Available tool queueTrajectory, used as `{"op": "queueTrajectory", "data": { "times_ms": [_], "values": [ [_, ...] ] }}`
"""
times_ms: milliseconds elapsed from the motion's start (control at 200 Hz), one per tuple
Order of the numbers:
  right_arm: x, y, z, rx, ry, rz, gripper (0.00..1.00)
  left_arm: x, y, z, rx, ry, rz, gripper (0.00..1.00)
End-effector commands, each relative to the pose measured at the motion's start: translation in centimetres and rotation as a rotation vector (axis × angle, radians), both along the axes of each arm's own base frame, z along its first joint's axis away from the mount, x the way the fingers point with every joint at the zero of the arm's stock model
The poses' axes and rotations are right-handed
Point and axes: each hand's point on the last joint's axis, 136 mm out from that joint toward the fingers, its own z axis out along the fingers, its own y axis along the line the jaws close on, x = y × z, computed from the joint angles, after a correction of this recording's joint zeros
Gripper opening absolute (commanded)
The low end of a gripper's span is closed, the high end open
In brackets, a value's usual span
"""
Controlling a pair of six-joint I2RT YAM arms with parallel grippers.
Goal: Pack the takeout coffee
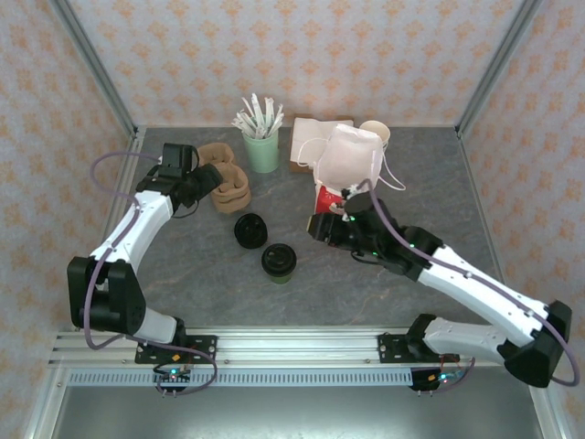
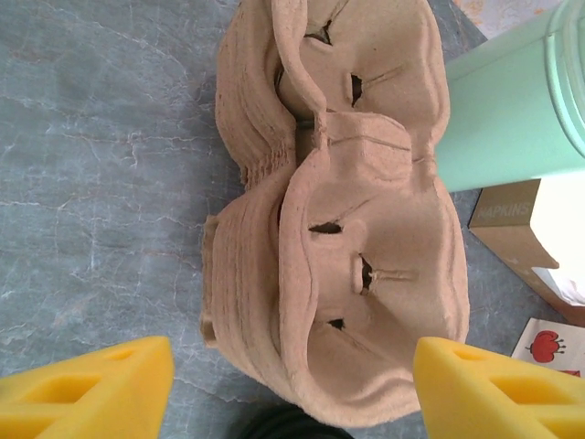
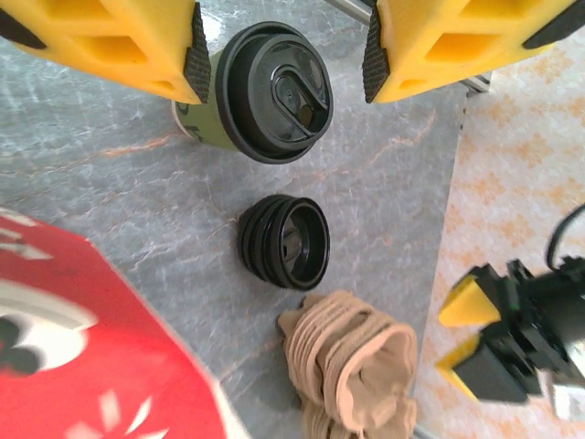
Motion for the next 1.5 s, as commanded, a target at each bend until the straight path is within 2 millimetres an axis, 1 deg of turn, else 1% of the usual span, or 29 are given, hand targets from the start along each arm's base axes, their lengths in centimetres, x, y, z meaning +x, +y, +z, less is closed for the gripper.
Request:
{"op": "queueTrajectory", "data": {
  "times_ms": [0, 130, 335, 465, 651, 836, 961, 1031, 1091, 1216, 1311, 1406, 1496],
  "values": [
    [-0.7, -2.2, 0.1, -0.036, -0.011, -0.005, 0.5, 1.8, 0.1, 1.5, -0.039, -0.065, 0.0, 0.68],
    [-1.2, -3.7, 1.2, -0.043, -0.035, -0.024, 0.5, 2.5, -0.2, 0.9, -0.049, -0.057, -0.011, 0.58],
    [-1.5, -5.1, 2.0, -0.05, -0.057, -0.05, 0.5, 3.3, -0.6, -0.2, -0.071, -0.043, -0.024, 0.51],
    [-1.5, -5.4, 2.1, -0.052, -0.059, -0.055, 0.5, 3.5, -0.8, -0.8, -0.078, -0.036, -0.029, 0.44],
    [-1.5, -5.5, 2.1, -0.054, -0.06, -0.059, 0.5, 3.8, -0.9, -1.0, -0.08, -0.035, -0.03, 0.36],
    [-1.4, -5.6, 2.2, -0.055, -0.063, -0.067, 0.5, 4.0, -1.2, -1.2, -0.096, -0.038, -0.033, 0.27],
    [-1.4, -5.6, 2.7, -0.045, -0.068, -0.069, 0.51, 4.1, -1.7, -1.0, -0.114, -0.055, -0.027, 0.19],
    [-1.4, -5.4, 3.4, -0.03, -0.075, -0.063, 0.51, 4.1, -2.0, -0.7, -0.124, -0.066, -0.027, 0.12],
    [-1.4, -5.3, 4.0, -0.016, -0.083, -0.06, 0.51, 4.2, -2.2, -0.1, -0.129, -0.082, -0.026, 0.08],
    [-1.5, -5.2, 5.1, 0.0, -0.103, -0.05, 0.51, 4.3, -2.3, 1.8, -0.138, -0.128, -0.019, 0.06],
    [-1.5, -5.1, 5.8, 0.008, -0.117, -0.048, 0.54, 4.7, -2.3, 4.0, -0.141, -0.177, -0.021, 0.05],
    [-1.5, -4.9, 6.6, 0.028, -0.134, -0.04, 0.54, 4.9, -2.5, 6.4, -0.145, -0.217, -0.035, 0.04],
    [-1.5, -4.7, 7.2, 0.046, -0.149, -0.03, 0.53, 4.7, -2.5, 9.1, -0.143, -0.266, -0.046, 0.04]
  ]
}}
